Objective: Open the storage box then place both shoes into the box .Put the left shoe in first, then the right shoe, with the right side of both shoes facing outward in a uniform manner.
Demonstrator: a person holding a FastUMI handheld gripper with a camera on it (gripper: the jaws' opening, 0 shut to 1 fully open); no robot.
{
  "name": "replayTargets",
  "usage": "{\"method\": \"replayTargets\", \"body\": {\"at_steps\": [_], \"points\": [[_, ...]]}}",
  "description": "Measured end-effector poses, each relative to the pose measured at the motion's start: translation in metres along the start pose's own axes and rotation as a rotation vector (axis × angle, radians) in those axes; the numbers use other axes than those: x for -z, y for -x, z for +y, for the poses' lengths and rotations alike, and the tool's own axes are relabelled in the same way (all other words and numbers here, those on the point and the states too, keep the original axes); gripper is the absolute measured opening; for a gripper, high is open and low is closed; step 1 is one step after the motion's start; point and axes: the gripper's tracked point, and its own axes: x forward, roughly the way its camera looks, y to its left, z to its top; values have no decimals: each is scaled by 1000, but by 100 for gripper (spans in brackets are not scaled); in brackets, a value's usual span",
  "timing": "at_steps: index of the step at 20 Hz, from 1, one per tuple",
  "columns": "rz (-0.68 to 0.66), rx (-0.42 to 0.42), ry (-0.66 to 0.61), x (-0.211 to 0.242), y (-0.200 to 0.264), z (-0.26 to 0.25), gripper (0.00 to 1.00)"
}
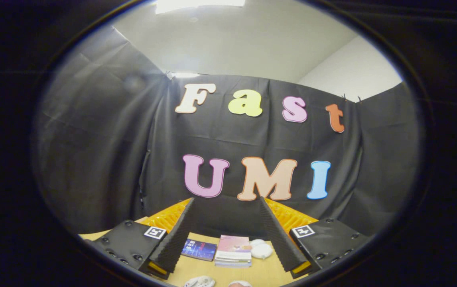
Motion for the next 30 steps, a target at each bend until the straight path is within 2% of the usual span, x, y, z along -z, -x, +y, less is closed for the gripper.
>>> {"method": "replayTargets", "body": {"at_steps": [3,10,13,18,25,30], "points": [[14,-18,-3,0,-1,2,96],[158,-170,-154,60,-10,39,96],[279,-275,-308,107,-6,69,96],[534,-395,-518,208,10,115,96],[797,-473,-743,323,54,175,97],[886,-514,-1005,351,77,210,98]]}}
